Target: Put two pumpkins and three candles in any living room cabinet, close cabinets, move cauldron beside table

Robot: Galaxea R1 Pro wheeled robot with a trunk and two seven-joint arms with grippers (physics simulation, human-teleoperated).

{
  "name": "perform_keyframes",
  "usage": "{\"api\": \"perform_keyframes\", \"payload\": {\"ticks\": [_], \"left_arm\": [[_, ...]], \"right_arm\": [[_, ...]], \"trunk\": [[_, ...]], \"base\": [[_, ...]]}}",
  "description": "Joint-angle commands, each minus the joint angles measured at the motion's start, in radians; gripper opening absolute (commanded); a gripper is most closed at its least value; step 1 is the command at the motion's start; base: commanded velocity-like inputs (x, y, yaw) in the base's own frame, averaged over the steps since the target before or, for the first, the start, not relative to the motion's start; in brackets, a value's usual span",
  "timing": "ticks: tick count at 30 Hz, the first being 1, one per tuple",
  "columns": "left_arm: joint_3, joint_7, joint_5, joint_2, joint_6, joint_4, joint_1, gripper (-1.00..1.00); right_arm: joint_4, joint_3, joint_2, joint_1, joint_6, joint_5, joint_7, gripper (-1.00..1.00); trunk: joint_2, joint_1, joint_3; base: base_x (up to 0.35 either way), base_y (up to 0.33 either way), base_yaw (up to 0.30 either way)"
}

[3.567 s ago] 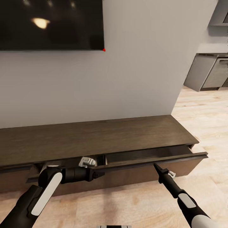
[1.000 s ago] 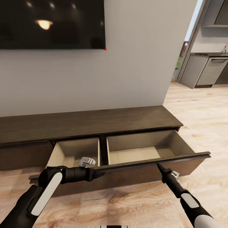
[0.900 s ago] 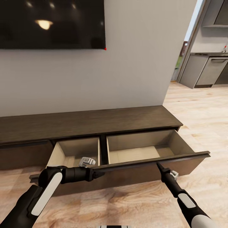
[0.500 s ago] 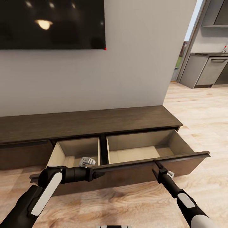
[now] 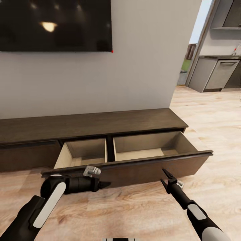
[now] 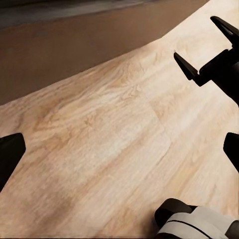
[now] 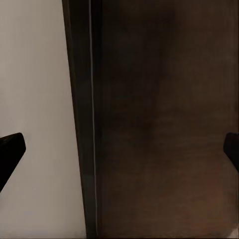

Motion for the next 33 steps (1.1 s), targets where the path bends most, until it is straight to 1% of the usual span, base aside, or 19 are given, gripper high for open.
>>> {"api": "perform_keyframes", "payload": {"ticks": [1, 4, 11, 13, 16, 17, 18, 19, 21, 22, 23, 24, 26, 27, 29, 30, 31, 32, 33], "left_arm": [[0.0, -0.007, -0.006, 0.0, 0.002, 0.0, -0.001, 1.0], [0.0, -0.006, -0.006, 0.0, 0.002, 0.0, -0.001, 1.0], [0.0, -0.006, -0.007, 0.0, 0.002, 0.0, -0.001, 1.0], [0.0, -0.006, -0.008, 0.0, 0.002, 0.0, -0.001, 1.0], [0.001, -0.005, -0.008, 0.0, 0.002, 0.0, -0.001, 1.0], [0.002, -0.004, -0.008, 0.0, 0.003, 0.0, -0.001, 1.0], [0.004, -0.002, -0.009, 0.0, 0.003, 0.0, -0.001, 1.0], [0.006, -0.001, -0.009, 0.0, 0.003, 0.0, -0.001, 1.0], [0.013, 0.01, -0.009, 0.0, 0.006, 0.0, -0.001, 1.0], [0.014, 0.016, -0.009, 0.0, 0.007, 0.0, -0.001, 1.0], [0.015, 0.029, -0.009, 0.0, 0.01, 0.0, -0.001, 1.0], [0.016, 0.036, -0.009, 0.0, 0.011, 0.0, -0.001, 1.0], [0.017, 0.058, -0.009, 0.0, 0.014, 0.0, -0.001, 1.0], [0.018, 0.064, -0.009, 0.0, 0.015, 0.0, -0.001, 1.0], [0.019, 0.07, -0.008, 0.0, 0.016, 0.0, -0.001, 1.0], [0.019, 0.076, -0.008, 0.0, 0.019, 0.0, -0.001, 1.0], [0.02, 0.08, -0.008, 0.0, 0.021, 0.0, -0.001, 1.0], [0.02, 0.091, -0.008, 0.0, 0.024, 0.0, -0.001, 1.0], [0.02, 0.098, -0.008, 0.0, 0.026, 0.0, -0.001, 1.0]], "right_arm": [[0.001, -0.003, 0.0, -0.001, 0.007, -0.006, 0.001, 1.0], [0.0, -0.003, 0.0, -0.001, 0.005, -0.006, 0.001, 1.0], [-0.007, 0.0, 0.002, -0.001, -0.042, -0.005, 0.001, 1.0], [-0.031, 0.004, 0.003, -0.001, -0.044, -0.004, 0.0, 1.0], [-0.109, 0.015, 0.007, 0.0, -0.044, 0.008, -0.007, 1.0], [-0.166, 0.035, 0.006, 0.002, -0.039, 0.028, -0.014, 1.0], [-0.23, 0.073, 0.005, 0.003, -0.035, 0.069, -0.036, 1.0], [-0.263, 0.094, 0.005, 0.003, -0.033, 0.093, -0.053, 1.0], [-0.406, 0.163, 0.009, 0.004, -0.003, 0.172, -0.161, 1.0], [-0.445, 0.174, 0.01, 0.004, 0.015, 0.185, -0.193, 1.0], [-0.529, 0.194, 0.012, 0.01, 0.058, 0.207, -0.267, 1.0], [-0.575, 0.205, 0.013, 0.016, 0.082, 0.217, -0.311, 1.0], [-0.765, 0.259, 0.019, 0.059, 0.159, 0.254, -0.518, 1.0], [-0.854, 0.296, 0.022, 0.081, 0.181, 0.266, -0.64, 1.0], [-0.929, 0.341, 0.029, 0.096, 0.195, 0.272, -0.765, 1.0], [-0.986, 0.387, 0.035, 0.106, 0.204, 0.272, -0.879, 1.0], [-1.007, 0.41, 0.037, 0.11, 0.207, 0.272, -0.929, 1.0], [-1.038, 0.448, 0.041, 0.115, 0.213, 0.271, -1.005, 1.0], [-1.05, 0.462, 0.042, 0.116, 0.215, 0.27, -1.032, 1.0]], "trunk": [[0.0, -0.001, -0.001], [0.0, -0.001, -0.001], [0.0, -0.001, -0.001], [0.0, -0.001, -0.001], [0.0, -0.001, -0.001], [0.0, -0.001, -0.001], [0.0, -0.001, -0.001], [0.0, -0.001, -0.001], [0.0, -0.001, -0.001], [0.0, -0.001, -0.001], [0.0, -0.001, -0.001], [0.0, -0.001, -0.001], [0.0, -0.001, -0.001], [0.0, -0.001, -0.001], [0.0, -0.001, -0.001], [0.0, -0.001, -0.001], [0.0, -0.001, -0.001], [0.0, -0.001, -0.001], [0.0, -0.001, -0.001]], "base": [[-0.317, 0.0, 0.0], [-0.318, 0.0, 0.0], [-0.27, 0.0, 0.0], [-0.09, 0.0, 0.0], [-0.042, 0.0, 0.0], [-0.021, 0.0, 0.0], [-0.013, 0.0, 0.0], [-0.011, 0.0, 0.0], [-0.006, 0.0, 0.0], [-0.004, 0.0, 0.0], [-0.002, 0.0, 0.0], [-0.002, 0.0, 0.0], [-0.001, 0.0, 0.0], [0.0, 0.0, 0.0], [0.0, 0.0, 0.0], [0.0, 0.0, 0.0], [0.0, 0.0, 0.0], [0.0, 0.0, 0.0], [0.0, 0.0, 0.0]]}}
